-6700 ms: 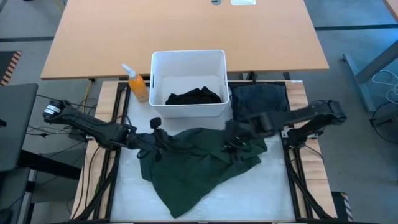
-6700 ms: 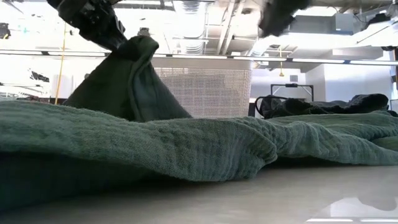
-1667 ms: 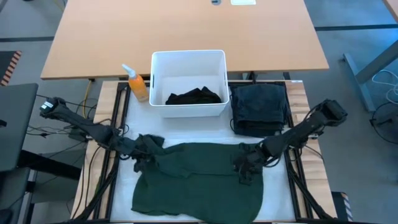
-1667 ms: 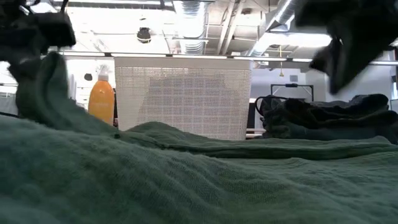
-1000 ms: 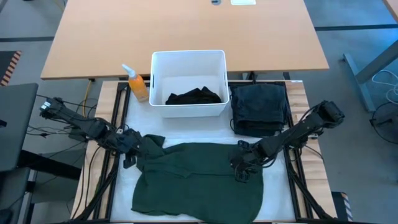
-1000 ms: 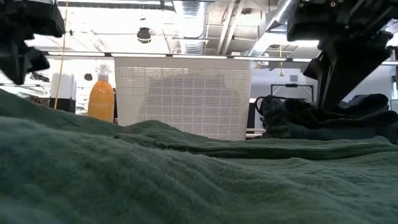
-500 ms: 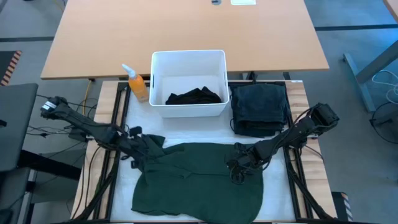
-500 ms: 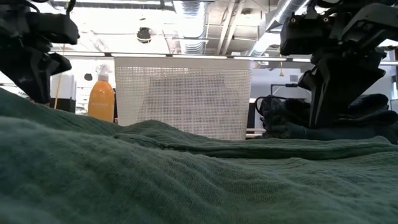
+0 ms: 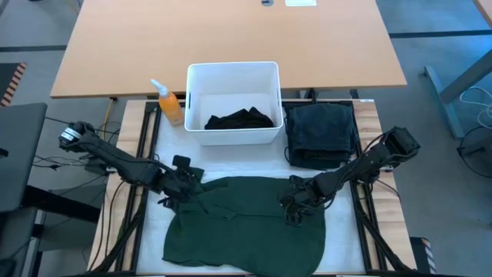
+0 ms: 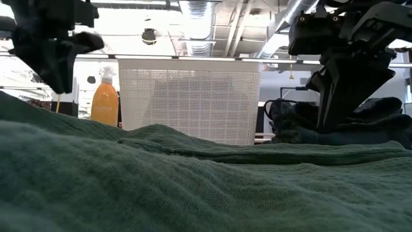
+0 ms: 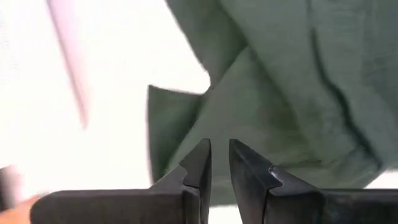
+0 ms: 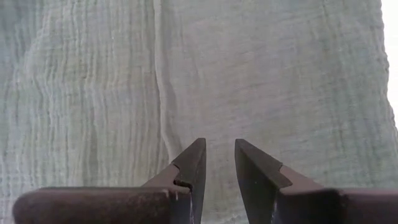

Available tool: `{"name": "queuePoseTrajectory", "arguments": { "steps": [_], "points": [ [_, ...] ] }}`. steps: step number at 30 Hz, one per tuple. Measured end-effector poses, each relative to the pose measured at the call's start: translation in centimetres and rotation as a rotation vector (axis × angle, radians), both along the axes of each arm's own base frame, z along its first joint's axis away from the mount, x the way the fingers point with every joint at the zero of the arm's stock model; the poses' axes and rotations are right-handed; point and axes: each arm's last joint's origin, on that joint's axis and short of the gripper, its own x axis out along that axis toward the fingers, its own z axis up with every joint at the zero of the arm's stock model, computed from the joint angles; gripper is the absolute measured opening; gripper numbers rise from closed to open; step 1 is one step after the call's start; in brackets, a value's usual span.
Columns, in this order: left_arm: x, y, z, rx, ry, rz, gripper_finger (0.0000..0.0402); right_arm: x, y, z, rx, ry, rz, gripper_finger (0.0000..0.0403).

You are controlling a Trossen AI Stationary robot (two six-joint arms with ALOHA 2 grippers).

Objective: Fold laundry
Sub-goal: Fold the green polo

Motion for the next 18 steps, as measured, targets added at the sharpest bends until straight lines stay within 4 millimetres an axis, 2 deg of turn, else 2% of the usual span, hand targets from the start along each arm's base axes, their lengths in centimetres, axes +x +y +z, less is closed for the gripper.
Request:
{"name": "queuePoseTrajectory", "arguments": {
  "steps": [4, 12, 15, 18],
  "points": [
    [0.3, 0.0, 0.3, 0.106, 0.123, -0.070, 0.0080, 0.0, 0.0, 0.0, 0.001, -0.003, 0.000, 0.0112],
    [2.0, -0.5, -3.7, 0.232, 0.410, -0.225, 0.0190, 0.0, 0.2, 0.0, 0.003, -0.006, 0.005, 0.0112],
    [2.2, -0.6, -4.7, 0.246, 0.486, -0.242, 0.0210, -0.1, 0.4, 0.0, 0.000, -0.006, 0.020, 0.0112],
    [2.1, -0.6, -5.1, 0.236, 0.543, -0.245, 0.0211, -0.3, 0.8, 0.0, -0.005, -0.003, 0.039, 0.0112]
  ]
}}
